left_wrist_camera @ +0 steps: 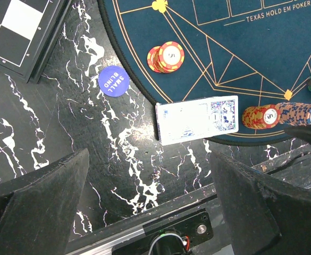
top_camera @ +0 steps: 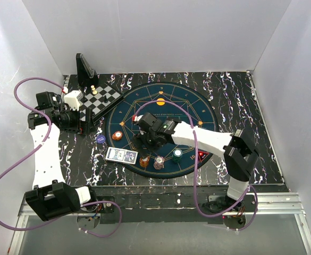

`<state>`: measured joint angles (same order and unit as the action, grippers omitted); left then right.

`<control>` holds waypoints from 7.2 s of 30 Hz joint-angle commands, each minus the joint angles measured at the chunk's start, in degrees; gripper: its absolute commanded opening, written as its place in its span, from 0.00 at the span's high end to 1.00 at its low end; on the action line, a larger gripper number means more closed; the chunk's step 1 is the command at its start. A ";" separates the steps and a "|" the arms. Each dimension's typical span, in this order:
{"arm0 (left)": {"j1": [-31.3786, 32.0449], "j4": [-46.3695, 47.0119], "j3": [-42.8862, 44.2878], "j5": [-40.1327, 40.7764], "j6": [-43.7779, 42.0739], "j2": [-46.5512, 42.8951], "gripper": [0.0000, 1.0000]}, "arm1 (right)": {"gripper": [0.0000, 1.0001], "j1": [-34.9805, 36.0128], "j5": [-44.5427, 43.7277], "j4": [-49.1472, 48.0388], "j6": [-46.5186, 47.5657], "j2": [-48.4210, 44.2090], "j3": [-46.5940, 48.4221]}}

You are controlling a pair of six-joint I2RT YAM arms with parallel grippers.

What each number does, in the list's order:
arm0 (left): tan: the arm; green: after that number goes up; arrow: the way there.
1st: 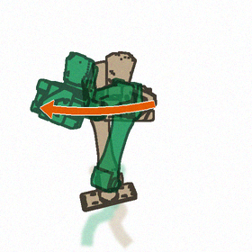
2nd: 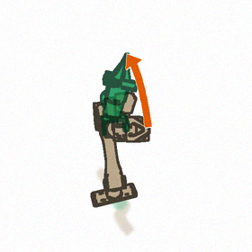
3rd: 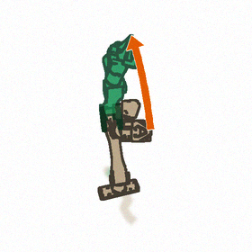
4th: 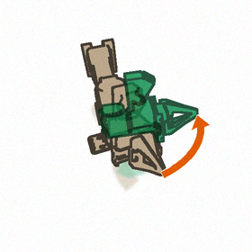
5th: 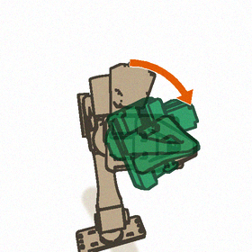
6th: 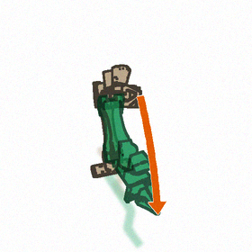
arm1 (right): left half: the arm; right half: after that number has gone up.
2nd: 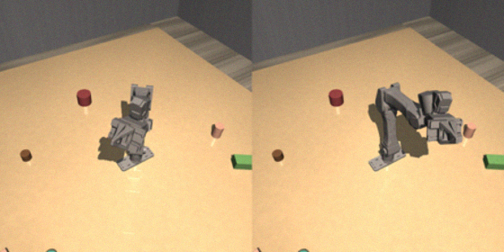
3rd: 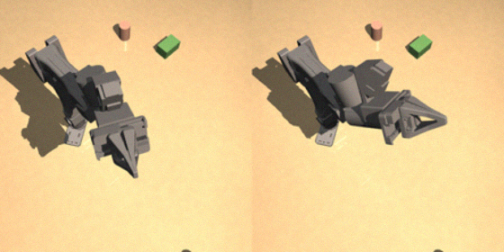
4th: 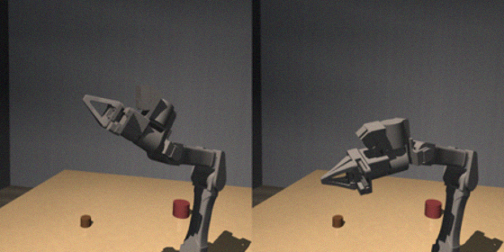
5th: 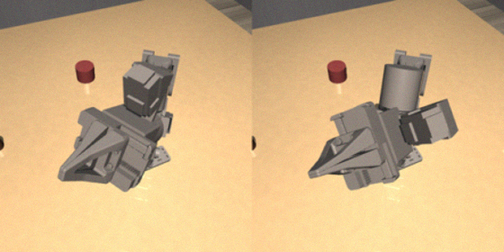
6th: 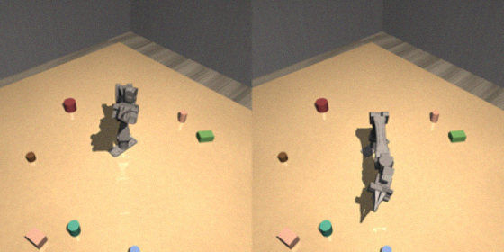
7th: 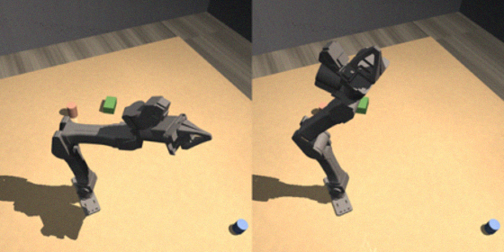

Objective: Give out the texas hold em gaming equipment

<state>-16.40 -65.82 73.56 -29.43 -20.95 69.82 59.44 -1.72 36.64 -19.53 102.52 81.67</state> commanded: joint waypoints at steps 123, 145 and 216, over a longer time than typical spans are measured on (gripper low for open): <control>-0.30 -2.73 0.44 -6.78 -5.33 4.36 0.02 | 0.13 -32.90 -7.60 6.42 0.11 34.34 48.25; -0.30 -5.46 2.11 -6.43 -4.36 -1.53 0.02 | 0.09 -0.21 3.38 -2.63 4.59 1.45 3.41; -0.30 -6.77 3.17 -2.21 -7.09 -4.78 0.02 | 0.98 -1.68 -12.61 -1.40 0.64 -0.29 8.16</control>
<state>-16.40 -72.03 74.72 -31.46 -27.27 66.52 62.76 -12.51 35.92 -17.87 109.84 86.52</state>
